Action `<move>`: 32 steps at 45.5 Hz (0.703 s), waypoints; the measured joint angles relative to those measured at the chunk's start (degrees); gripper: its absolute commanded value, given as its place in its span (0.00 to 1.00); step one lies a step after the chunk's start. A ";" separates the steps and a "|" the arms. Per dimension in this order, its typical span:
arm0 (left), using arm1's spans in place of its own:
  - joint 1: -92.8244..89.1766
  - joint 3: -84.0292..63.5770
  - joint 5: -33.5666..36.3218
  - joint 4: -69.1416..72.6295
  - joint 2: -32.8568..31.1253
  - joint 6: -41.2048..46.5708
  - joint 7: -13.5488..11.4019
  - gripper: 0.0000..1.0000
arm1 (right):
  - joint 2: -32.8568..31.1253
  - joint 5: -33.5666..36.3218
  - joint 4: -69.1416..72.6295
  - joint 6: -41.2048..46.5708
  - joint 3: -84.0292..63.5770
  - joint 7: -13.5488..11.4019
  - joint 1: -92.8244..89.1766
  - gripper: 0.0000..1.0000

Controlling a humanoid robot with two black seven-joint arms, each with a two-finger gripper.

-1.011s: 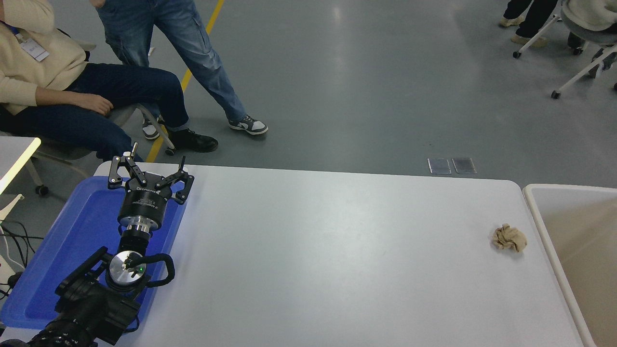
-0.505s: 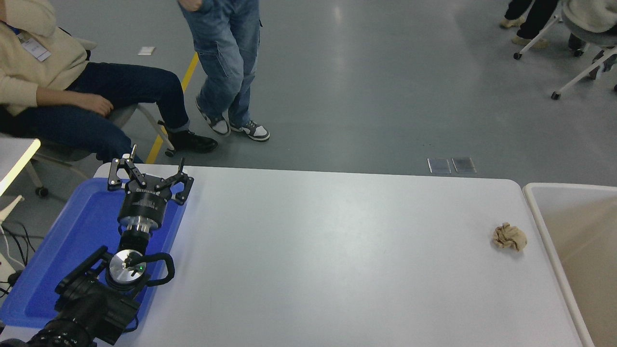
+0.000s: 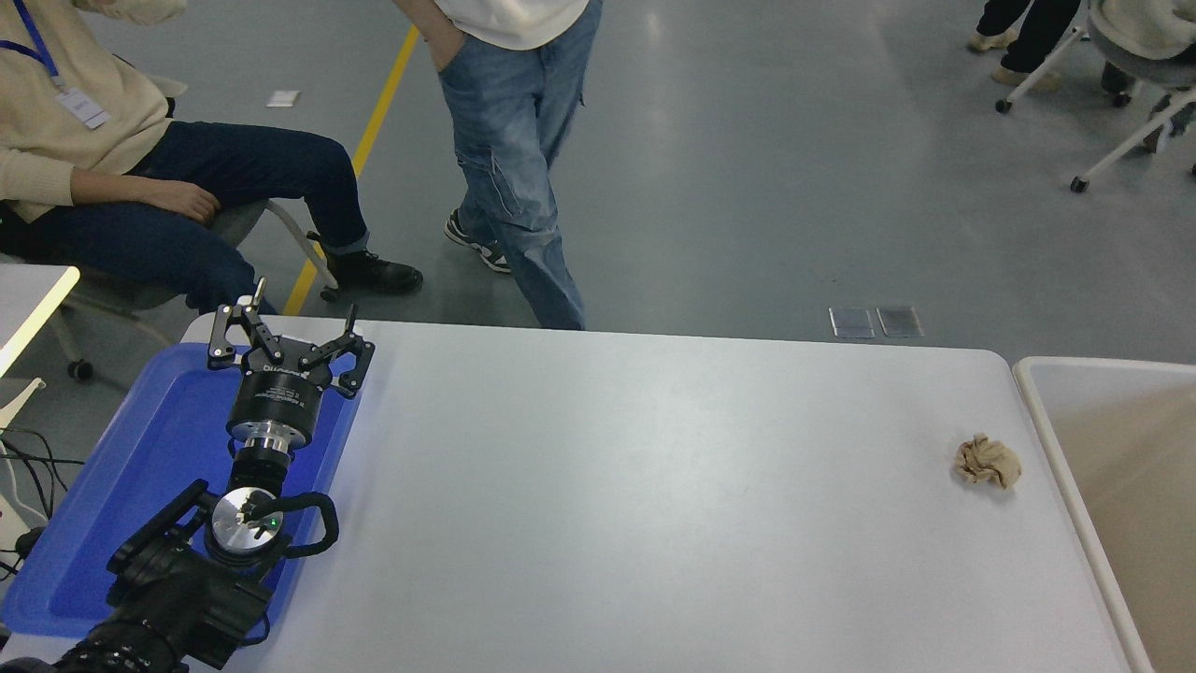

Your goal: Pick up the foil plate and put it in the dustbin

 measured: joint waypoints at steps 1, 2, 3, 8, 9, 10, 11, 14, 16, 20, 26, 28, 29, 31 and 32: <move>0.00 0.00 0.01 0.00 0.00 0.00 -0.01 1.00 | 0.27 0.00 0.40 0.02 -0.28 0.01 0.75 1.00; 0.00 0.00 0.00 0.00 0.00 0.00 -0.01 1.00 | 0.52 0.00 0.78 0.04 -0.53 0.01 1.47 1.00; 0.00 0.00 -0.01 0.00 0.00 0.00 -0.02 1.00 | 0.81 0.00 1.34 0.09 -0.88 0.00 2.54 1.00; 0.02 -0.01 -0.01 0.00 0.00 0.00 -0.02 1.00 | 1.89 0.16 3.14 0.20 -1.67 0.00 5.58 1.00; 0.02 -0.02 -0.01 0.00 0.00 0.00 -0.02 1.00 | 2.16 0.22 3.50 0.23 -1.74 0.00 6.08 1.00; 0.02 -0.02 0.00 0.00 0.00 0.00 -0.02 1.00 | 2.55 0.27 3.98 0.23 -1.79 0.00 6.65 1.00; 0.02 -0.02 0.00 0.00 0.00 0.00 -0.02 1.00 | 2.82 0.34 4.31 0.23 -1.78 0.01 6.98 1.00; 0.03 -0.02 -0.01 0.00 0.00 0.00 -0.02 1.00 | 3.68 0.43 5.44 0.29 -1.60 0.04 7.96 1.00; 0.04 -0.02 -0.01 0.00 0.00 0.00 -0.02 1.00 | 4.34 0.47 5.96 0.29 -1.17 0.04 8.48 1.00; 0.06 -0.02 -0.02 0.00 0.01 0.00 -0.02 1.00 | 6.32 0.52 6.82 0.30 0.14 0.03 9.53 1.00; 0.08 -0.03 -0.01 0.00 0.01 0.00 -0.02 1.00 | 9.80 0.64 7.52 0.34 3.55 0.03 10.43 1.00; 0.08 -0.03 -0.01 0.00 -0.01 0.00 -0.02 1.00 | 10.96 0.68 7.63 0.34 4.88 0.04 10.65 1.00; 0.08 -0.03 -0.02 0.00 0.00 0.01 -0.02 1.00 | 11.72 0.67 7.69 0.34 5.76 0.00 10.73 1.00; 0.08 -0.03 -0.01 0.00 0.00 0.00 -0.02 1.00 | 12.85 0.70 7.82 0.35 7.17 0.02 10.82 1.00; 0.08 -0.03 -0.02 0.00 0.00 0.01 -0.02 1.00 | 13.63 0.69 7.85 0.35 8.23 0.01 10.92 1.00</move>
